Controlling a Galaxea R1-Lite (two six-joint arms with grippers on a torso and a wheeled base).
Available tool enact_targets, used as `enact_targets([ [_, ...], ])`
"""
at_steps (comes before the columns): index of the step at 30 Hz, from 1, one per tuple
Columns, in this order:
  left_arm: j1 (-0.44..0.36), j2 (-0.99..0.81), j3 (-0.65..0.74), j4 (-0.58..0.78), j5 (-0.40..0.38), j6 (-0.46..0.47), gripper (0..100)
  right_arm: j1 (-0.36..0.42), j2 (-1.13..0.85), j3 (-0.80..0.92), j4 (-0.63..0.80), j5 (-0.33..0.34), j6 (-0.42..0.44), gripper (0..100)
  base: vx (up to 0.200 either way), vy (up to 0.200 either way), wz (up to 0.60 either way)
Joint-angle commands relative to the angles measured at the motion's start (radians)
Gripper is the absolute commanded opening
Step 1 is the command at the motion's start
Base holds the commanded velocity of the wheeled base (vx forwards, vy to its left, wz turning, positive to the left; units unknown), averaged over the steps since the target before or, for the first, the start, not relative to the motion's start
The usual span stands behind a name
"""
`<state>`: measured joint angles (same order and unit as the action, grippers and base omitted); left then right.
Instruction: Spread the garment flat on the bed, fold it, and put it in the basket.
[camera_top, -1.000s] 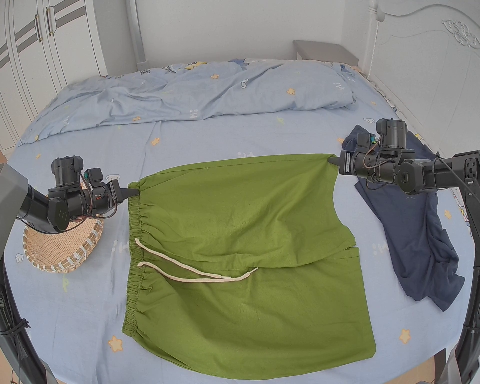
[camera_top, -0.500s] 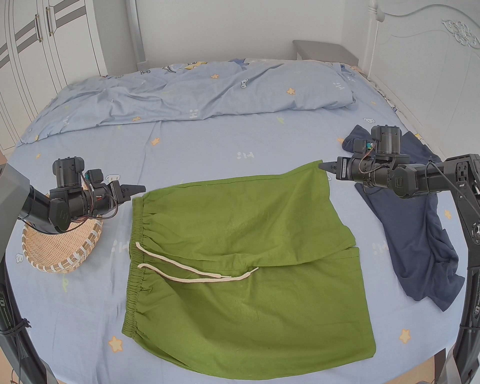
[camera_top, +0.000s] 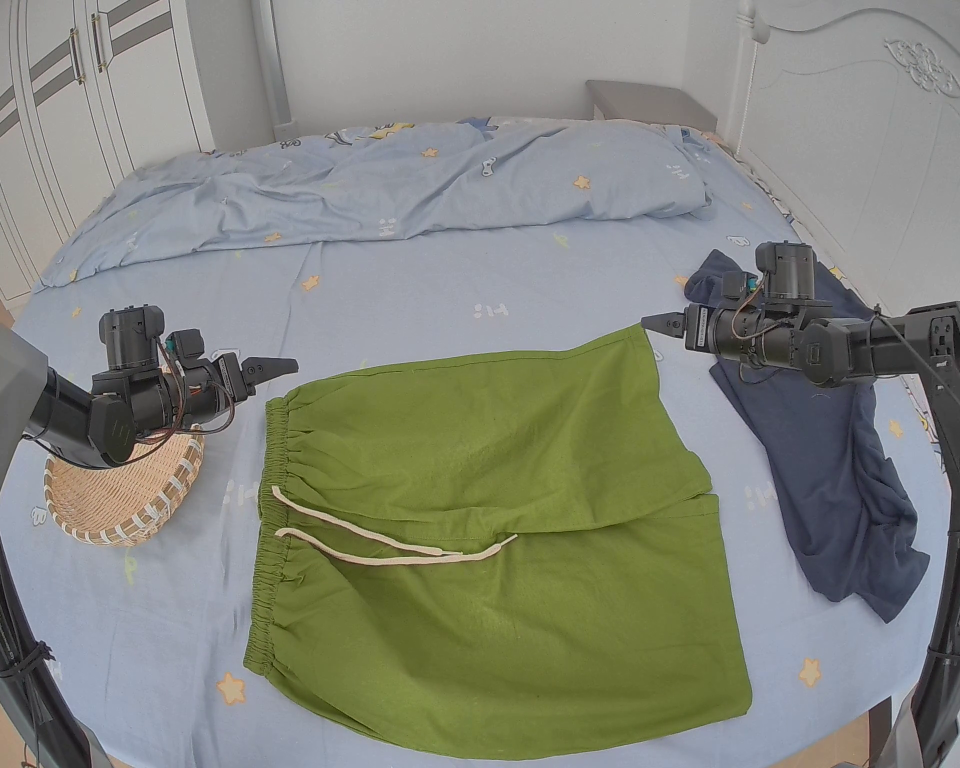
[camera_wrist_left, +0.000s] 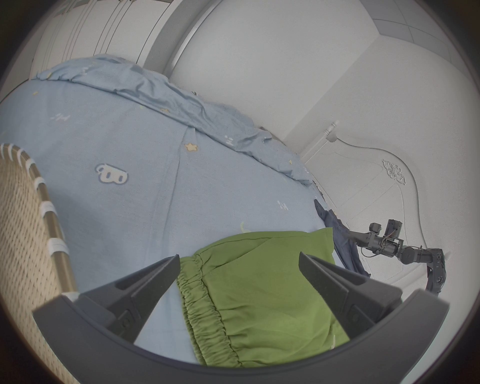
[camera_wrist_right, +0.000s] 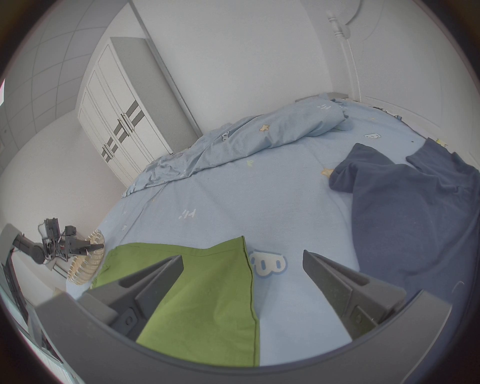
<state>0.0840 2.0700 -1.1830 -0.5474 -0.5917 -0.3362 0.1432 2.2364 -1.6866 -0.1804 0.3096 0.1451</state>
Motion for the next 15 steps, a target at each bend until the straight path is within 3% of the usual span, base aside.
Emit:
enact_targets([
  [1, -0.009, -0.168, 0.102, 0.009, 0.035, -0.030, 100, -0.016, -0.230, 0.191, 0.024, 0.014, 0.057, 100, 0.000, 0.000, 0.00],
  [5, -0.020, -0.277, 0.230, 0.011, 0.033, -0.156, 100, -0.014, -0.383, 0.403, 0.024, 0.016, 0.094, 100, 0.000, 0.000, 0.00],
  [6, -0.018, -0.320, 0.310, 0.011, 0.032, -0.213, 100, -0.014, -0.451, 0.522, 0.015, 0.016, 0.116, 100, 0.000, 0.000, 0.00],
  [10, -0.007, -0.369, 0.450, 0.006, 0.020, -0.236, 100, -0.014, -0.538, 0.674, 0.010, 0.017, 0.134, 100, 0.000, 0.000, 0.00],
  [11, -0.004, -0.401, 0.572, -0.002, 0.018, -0.236, 100, -0.014, -0.609, 0.797, -0.001, 0.020, 0.137, 100, 0.000, 0.000, 0.00],
  [12, -0.001, -0.407, 0.599, -0.002, 0.018, -0.236, 100, -0.014, -0.623, 0.824, -0.004, 0.023, 0.137, 100, 0.000, 0.000, 0.00],
  [15, 0.037, -0.441, 0.769, -0.005, 0.013, -0.228, 100, -0.014, -0.738, 1.016, -0.045, 0.083, 0.139, 100, 0.000, 0.000, 0.00],
])
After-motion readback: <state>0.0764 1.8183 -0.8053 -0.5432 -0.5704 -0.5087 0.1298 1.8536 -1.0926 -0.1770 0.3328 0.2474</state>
